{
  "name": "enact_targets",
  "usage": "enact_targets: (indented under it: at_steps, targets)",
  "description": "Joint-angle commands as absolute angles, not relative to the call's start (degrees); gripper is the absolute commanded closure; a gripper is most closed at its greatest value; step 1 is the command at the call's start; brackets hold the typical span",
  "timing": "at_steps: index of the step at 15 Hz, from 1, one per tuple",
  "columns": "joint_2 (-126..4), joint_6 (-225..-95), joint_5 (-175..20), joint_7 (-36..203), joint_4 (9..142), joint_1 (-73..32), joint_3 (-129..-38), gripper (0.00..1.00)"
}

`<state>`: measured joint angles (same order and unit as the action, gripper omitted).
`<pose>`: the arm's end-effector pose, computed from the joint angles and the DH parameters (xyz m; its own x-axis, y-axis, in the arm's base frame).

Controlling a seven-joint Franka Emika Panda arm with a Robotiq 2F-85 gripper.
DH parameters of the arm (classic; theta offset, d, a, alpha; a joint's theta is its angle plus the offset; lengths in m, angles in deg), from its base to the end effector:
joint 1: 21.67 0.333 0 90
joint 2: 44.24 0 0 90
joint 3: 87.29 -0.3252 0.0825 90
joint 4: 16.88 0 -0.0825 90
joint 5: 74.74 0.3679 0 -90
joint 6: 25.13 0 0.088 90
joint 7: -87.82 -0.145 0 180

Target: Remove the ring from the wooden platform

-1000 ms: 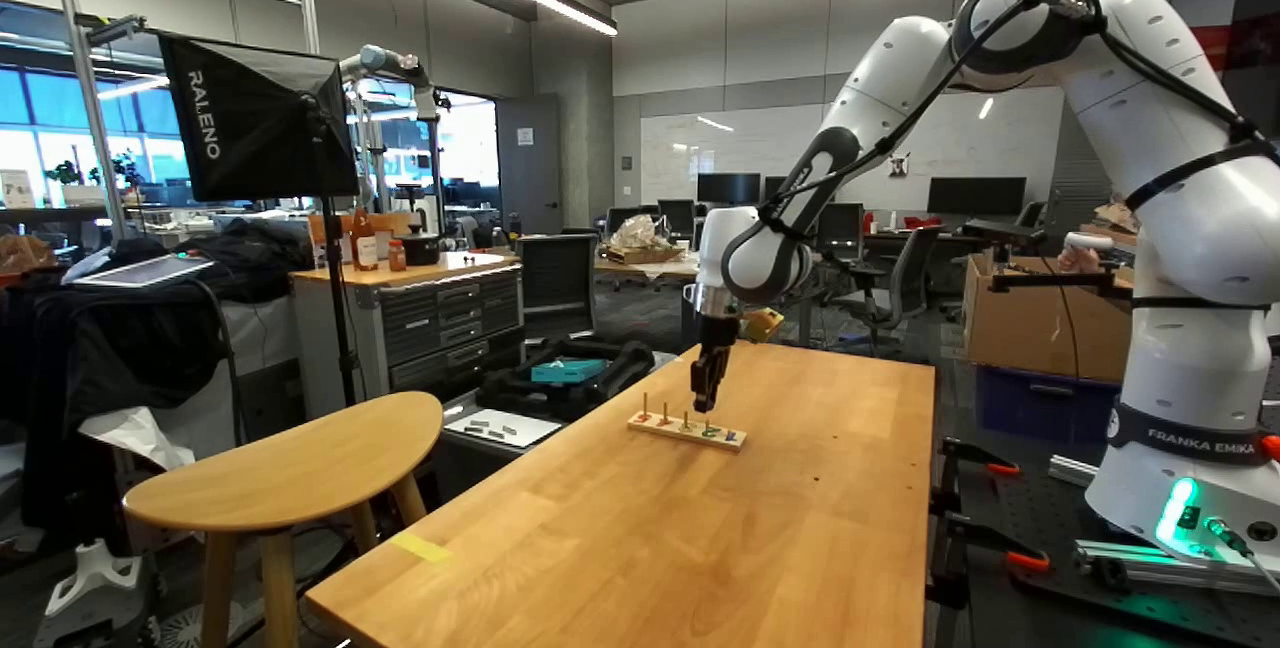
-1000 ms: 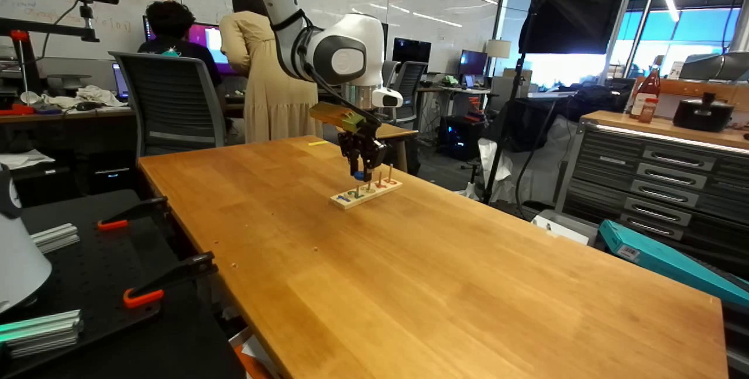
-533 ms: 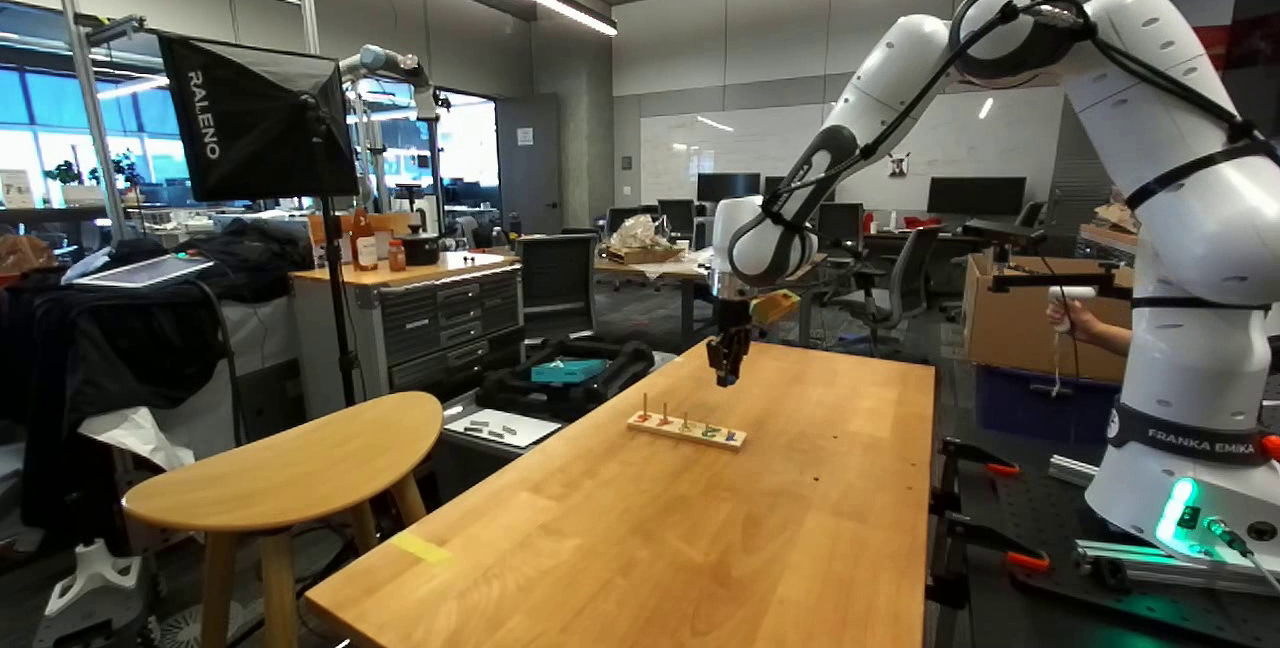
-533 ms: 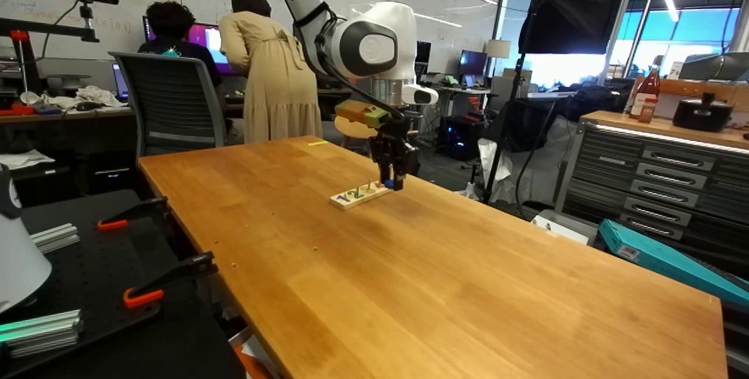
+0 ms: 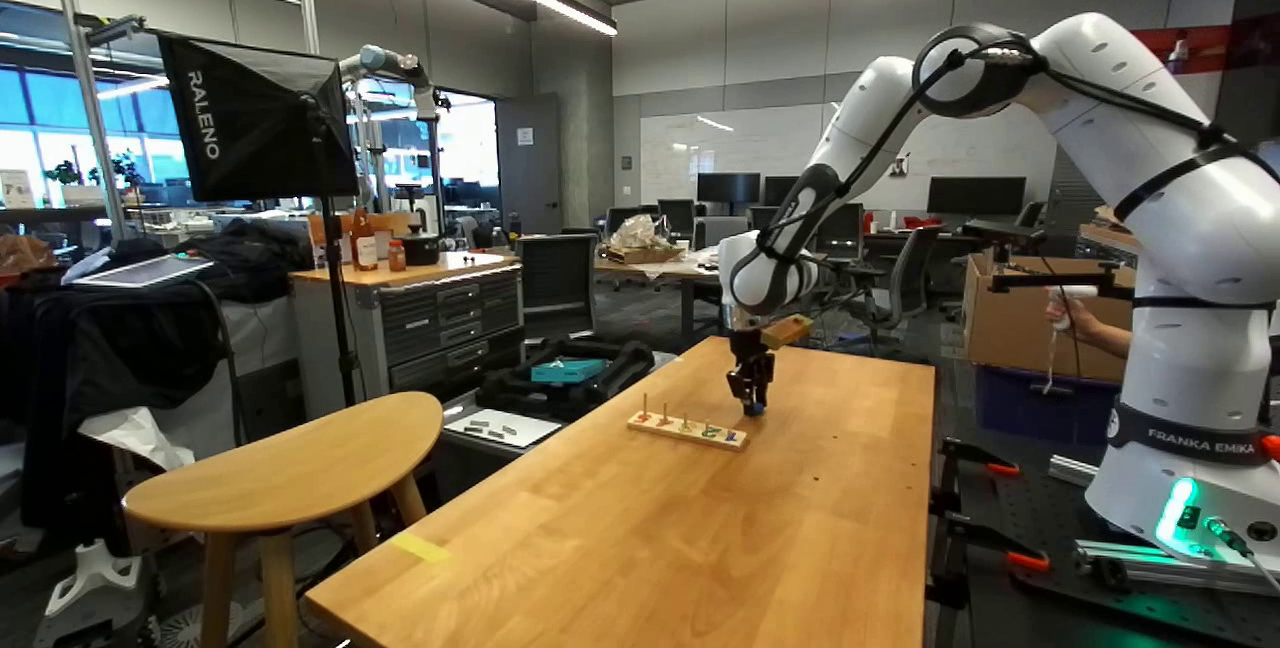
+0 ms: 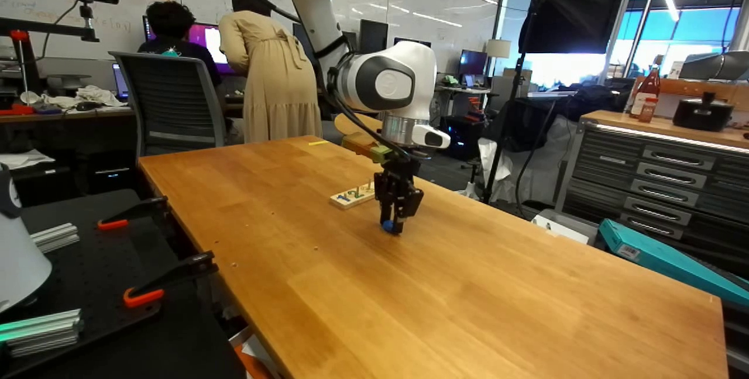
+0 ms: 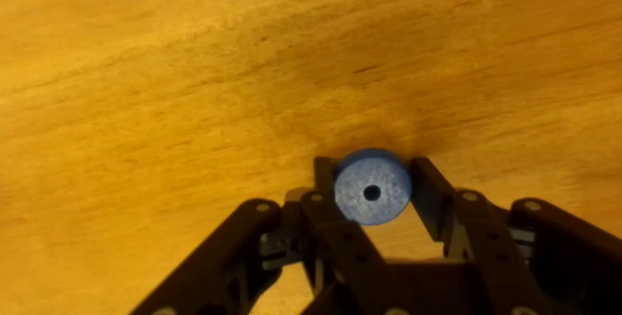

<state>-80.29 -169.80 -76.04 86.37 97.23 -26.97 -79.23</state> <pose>0.5713 -0.1380 0.1201 0.9718 -0.2181 -0.0899 -0.2095 -0.9731 0.0961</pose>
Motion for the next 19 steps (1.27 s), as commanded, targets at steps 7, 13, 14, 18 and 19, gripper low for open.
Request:
enact_targets:
  at_steps: [7,13,14,18,19]
  targets:
    - [-63.58,-158.18,-76.01,91.74,102.24,-25.17,-85.4,0.0]
    - [-46.88,-145.7,-74.62,93.96,106.34,-23.98,-87.61,0.0]
    - [-44.49,-143.65,-74.52,94.49,106.67,-23.9,-87.55,0.0]
    - [-44.44,-141.15,-74.99,94.25,104.78,-23.57,-86.97,0.0]
    - [-43.67,-140.94,-74.96,94.44,105.21,-23.57,-86.91,0.0]
